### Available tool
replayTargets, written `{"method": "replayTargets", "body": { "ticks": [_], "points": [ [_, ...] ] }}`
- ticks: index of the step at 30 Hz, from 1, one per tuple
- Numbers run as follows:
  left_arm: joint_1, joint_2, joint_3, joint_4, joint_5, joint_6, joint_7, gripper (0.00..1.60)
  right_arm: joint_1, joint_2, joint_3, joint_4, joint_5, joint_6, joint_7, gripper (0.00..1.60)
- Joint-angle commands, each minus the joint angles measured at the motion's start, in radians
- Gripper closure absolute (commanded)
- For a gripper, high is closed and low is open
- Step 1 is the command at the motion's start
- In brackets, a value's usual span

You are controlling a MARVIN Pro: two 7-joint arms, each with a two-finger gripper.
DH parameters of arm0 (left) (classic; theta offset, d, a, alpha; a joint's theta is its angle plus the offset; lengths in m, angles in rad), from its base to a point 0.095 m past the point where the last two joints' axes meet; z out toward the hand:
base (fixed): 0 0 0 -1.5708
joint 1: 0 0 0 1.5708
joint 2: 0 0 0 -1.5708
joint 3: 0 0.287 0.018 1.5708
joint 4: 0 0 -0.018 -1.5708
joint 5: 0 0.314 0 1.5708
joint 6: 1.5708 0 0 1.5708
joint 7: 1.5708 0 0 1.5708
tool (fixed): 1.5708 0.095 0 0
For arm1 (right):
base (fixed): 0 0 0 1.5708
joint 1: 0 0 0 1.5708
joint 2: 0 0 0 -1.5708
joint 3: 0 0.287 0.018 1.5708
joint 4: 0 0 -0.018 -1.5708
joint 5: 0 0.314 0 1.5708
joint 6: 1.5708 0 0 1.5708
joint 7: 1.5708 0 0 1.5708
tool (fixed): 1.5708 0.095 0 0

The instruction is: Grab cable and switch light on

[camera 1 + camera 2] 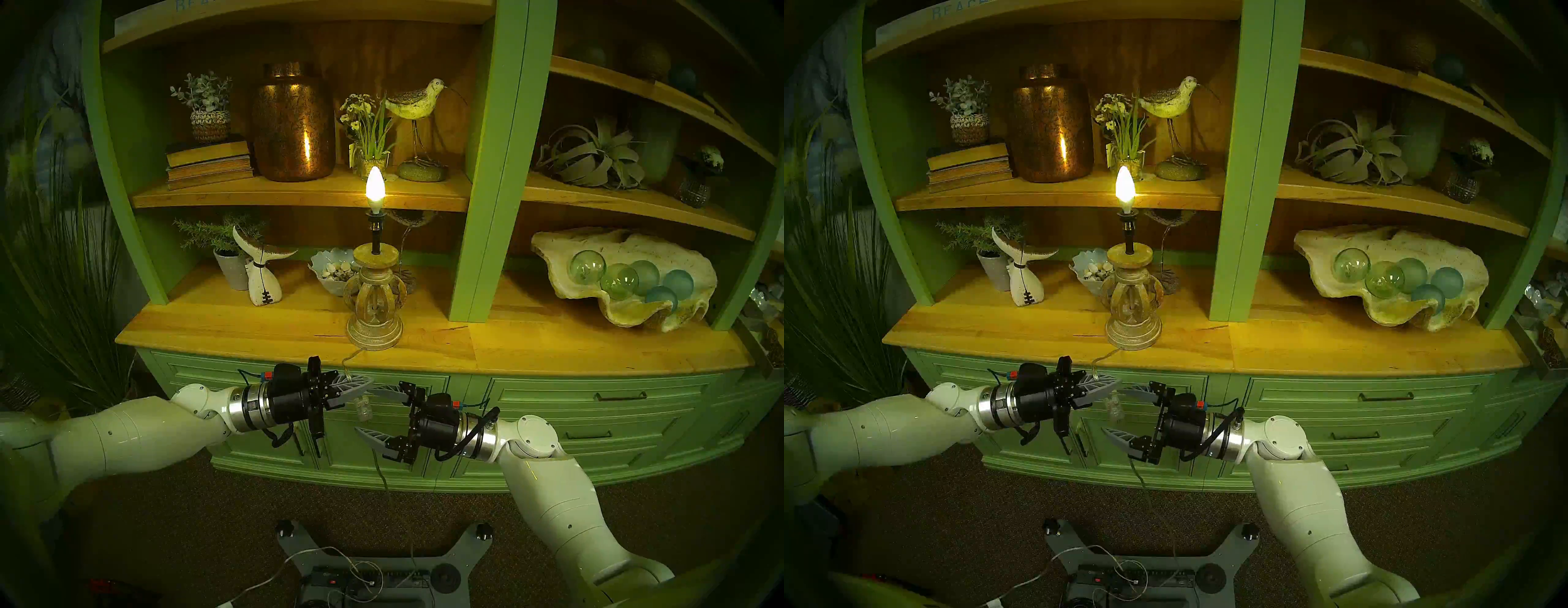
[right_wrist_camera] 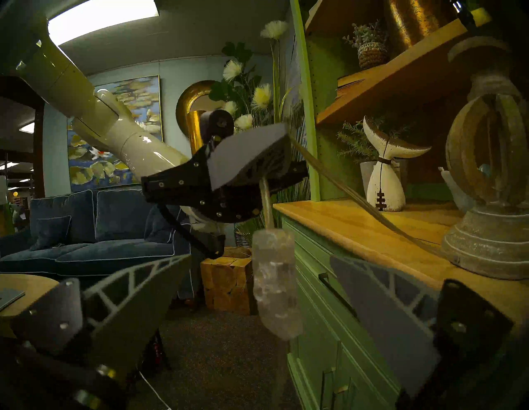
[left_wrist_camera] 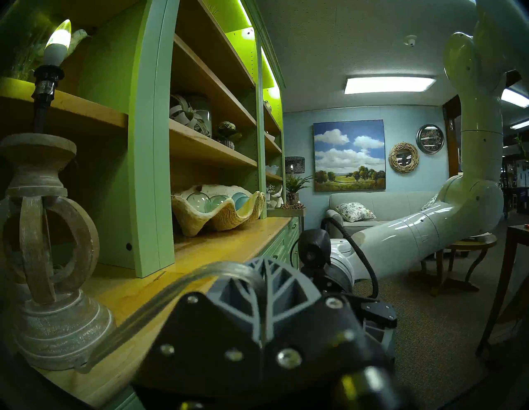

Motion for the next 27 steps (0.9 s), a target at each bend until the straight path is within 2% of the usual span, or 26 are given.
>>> {"method": "replayTargets", "body": {
  "ticks": [1,7,8,9,12,15,18,19,21,27],
  "points": [
    [-0.039,-0.001,-0.009,-0.013,-0.015,-0.014,-0.111,1.60,-0.064,0.045,0.068,-0.062,0.045,-0.029,0.011,0.00],
    [-0.040,-0.001,-0.007,-0.013,-0.012,-0.015,-0.108,1.60,-0.167,0.050,0.114,-0.121,0.082,-0.073,0.032,0.00],
    [-0.039,0.000,-0.005,-0.016,-0.008,-0.015,-0.092,1.60,-0.161,0.049,0.115,-0.107,0.086,-0.090,0.039,0.00],
    [-0.039,-0.001,-0.007,-0.012,-0.011,-0.015,-0.107,1.60,-0.193,0.046,0.129,-0.127,0.095,-0.101,0.039,0.00],
    [-0.038,-0.001,-0.005,-0.015,-0.006,-0.015,-0.089,1.60,-0.223,0.033,0.151,-0.138,0.119,-0.149,0.047,0.00],
    [-0.036,-0.001,-0.003,-0.016,-0.002,-0.015,-0.072,1.60,-0.288,0.013,0.173,-0.176,0.140,-0.200,0.046,0.00],
    [-0.034,-0.001,-0.001,-0.017,0.002,-0.014,-0.056,1.60,-0.318,-0.016,0.173,-0.188,0.154,-0.249,0.059,0.00],
    [-0.034,-0.001,-0.001,-0.017,0.003,-0.014,-0.051,1.60,-0.356,-0.025,0.177,-0.206,0.159,-0.269,0.045,0.00],
    [-0.033,-0.001,0.000,-0.017,0.004,-0.014,-0.045,1.60,-0.359,-0.037,0.174,-0.204,0.161,-0.302,0.020,0.00],
    [-0.032,-0.002,0.003,-0.016,0.007,-0.013,-0.036,1.60,-0.447,-0.065,0.194,-0.248,0.177,-0.415,-0.092,0.00]
  ]
}}
